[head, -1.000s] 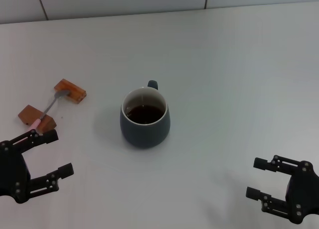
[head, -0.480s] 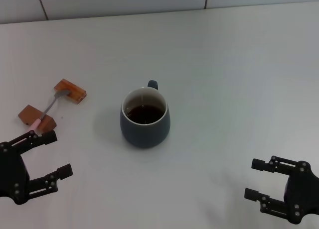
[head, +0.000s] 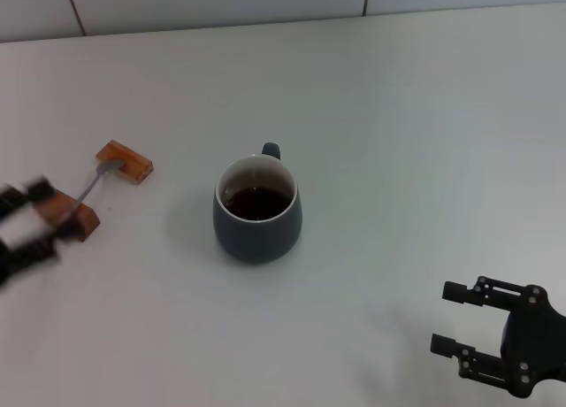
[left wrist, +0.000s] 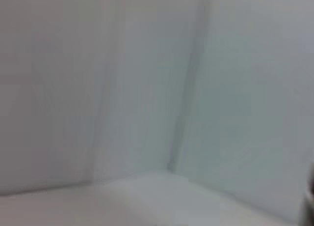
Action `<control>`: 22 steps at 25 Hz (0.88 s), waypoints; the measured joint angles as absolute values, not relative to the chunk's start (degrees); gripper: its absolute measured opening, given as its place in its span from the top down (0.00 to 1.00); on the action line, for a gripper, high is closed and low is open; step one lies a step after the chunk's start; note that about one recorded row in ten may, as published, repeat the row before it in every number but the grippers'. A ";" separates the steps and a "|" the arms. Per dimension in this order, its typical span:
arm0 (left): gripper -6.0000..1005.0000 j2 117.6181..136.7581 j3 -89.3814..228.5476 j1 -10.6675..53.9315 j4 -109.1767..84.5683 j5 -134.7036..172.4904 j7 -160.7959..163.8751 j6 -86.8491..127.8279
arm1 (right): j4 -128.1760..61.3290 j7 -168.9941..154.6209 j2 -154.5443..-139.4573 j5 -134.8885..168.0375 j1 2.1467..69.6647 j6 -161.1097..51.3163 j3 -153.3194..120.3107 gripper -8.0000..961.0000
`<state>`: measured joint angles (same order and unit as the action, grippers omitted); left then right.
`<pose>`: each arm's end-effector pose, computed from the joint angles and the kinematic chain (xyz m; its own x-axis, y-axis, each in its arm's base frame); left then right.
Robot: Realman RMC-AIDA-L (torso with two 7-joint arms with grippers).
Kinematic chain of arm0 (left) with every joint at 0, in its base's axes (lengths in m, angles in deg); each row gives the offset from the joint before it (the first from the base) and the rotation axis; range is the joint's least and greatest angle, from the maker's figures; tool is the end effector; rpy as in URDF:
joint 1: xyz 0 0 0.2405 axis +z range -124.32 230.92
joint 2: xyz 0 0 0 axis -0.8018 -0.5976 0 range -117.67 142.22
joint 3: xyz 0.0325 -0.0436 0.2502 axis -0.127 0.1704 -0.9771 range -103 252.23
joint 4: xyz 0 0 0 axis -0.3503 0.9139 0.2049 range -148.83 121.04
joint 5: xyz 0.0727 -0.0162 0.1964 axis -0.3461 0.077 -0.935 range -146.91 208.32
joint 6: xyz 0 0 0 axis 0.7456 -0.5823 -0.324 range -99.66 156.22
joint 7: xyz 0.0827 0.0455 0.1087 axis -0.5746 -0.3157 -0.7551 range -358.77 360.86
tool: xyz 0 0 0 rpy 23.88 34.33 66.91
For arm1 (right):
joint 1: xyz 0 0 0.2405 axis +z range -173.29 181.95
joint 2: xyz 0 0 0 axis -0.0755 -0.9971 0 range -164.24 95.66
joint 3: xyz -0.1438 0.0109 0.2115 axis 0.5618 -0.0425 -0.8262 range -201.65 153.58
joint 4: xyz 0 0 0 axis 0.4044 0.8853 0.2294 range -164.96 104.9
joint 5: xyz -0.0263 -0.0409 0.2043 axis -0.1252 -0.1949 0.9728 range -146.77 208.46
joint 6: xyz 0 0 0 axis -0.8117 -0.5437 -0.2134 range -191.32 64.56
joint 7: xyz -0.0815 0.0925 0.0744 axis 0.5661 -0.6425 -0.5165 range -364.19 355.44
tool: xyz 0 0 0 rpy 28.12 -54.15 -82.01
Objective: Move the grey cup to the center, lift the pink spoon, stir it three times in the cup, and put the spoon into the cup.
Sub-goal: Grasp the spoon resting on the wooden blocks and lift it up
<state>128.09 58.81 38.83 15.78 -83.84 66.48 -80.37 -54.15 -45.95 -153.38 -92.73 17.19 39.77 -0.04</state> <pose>-0.3385 0.2196 0.0519 0.5773 0.2673 0.7715 0.6058 -0.7738 -0.1853 0.3372 0.1872 -0.0182 0.7806 -0.1550 -0.6055 -0.3601 -0.9033 -0.2330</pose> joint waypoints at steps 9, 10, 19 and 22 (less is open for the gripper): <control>0.22 123.88 77.98 37.59 9.85 -82.73 108.72 -74.99 | -54.39 -46.26 -153.24 -92.73 17.60 40.08 -0.04 0.31; 0.22 123.31 79.99 38.51 7.16 -82.72 117.97 -73.04 | -54.51 -46.46 -153.24 -92.73 17.67 40.16 -0.04 0.31; 0.23 126.38 81.38 41.50 6.41 -82.63 128.94 -68.78 | -54.95 -47.85 -153.13 -92.75 18.03 40.78 -0.04 0.31; 0.23 128.54 81.63 42.79 6.37 -82.68 130.03 -67.04 | -55.01 -48.30 -153.12 -92.88 18.24 40.78 -0.04 0.31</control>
